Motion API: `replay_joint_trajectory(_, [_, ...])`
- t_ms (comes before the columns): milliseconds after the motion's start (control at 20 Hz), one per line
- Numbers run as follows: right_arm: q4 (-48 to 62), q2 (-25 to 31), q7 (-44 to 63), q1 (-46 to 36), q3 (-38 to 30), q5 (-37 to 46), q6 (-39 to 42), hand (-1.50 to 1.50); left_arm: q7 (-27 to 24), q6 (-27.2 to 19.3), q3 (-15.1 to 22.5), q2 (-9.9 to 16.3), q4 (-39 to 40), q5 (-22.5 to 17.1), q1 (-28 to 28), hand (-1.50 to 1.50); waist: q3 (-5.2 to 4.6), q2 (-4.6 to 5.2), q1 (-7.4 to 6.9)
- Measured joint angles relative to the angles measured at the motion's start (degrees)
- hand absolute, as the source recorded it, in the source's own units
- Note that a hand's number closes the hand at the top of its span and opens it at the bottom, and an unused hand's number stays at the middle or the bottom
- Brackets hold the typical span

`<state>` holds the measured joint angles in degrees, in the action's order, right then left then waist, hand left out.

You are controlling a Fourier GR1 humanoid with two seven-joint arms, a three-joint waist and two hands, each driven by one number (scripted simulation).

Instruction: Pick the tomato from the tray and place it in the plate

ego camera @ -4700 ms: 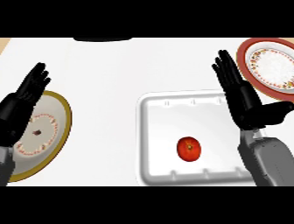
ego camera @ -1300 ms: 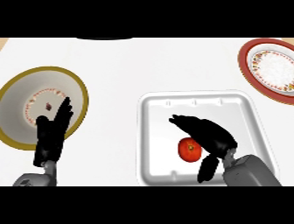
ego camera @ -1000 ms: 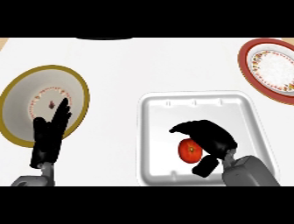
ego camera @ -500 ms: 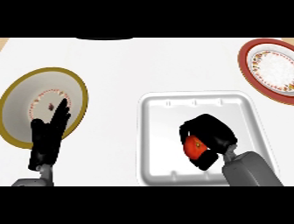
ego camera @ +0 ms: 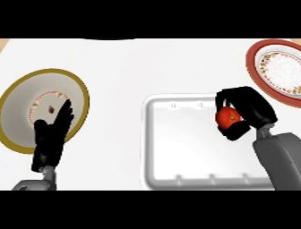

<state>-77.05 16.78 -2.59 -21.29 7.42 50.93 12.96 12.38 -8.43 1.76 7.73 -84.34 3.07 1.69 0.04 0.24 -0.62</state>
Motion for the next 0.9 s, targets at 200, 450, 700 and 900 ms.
replay_joint_trajectory(200, [9.8,3.5,-3.5,-7.8,-7.2,-1.0,-4.0,1.50,0.8,-0.1,0.5,-0.3,-0.6,0.5,0.3,0.00,0.02,0.12,-0.52])
replay_joint_trajectory(450, [12.7,6.0,-5.4,-12.9,-14.3,-3.3,-9.7,1.50,1.0,-0.4,0.3,-0.6,-0.6,0.6,0.4,0.00,0.02,0.00,-0.18])
replay_joint_trajectory(700, [14.2,7.8,-2.5,-16.7,-19.3,-3.9,-14.1,1.50,1.3,-0.6,0.1,-0.7,-0.2,1.0,1.0,0.00,-0.02,-0.11,0.10])
replay_joint_trajectory(900, [20.4,10.3,-2.9,-19.4,-23.1,-4.6,-16.7,1.50,1.8,-0.2,0.3,-0.8,-1.2,1.1,0.6,0.00,-0.02,-0.08,-0.08])
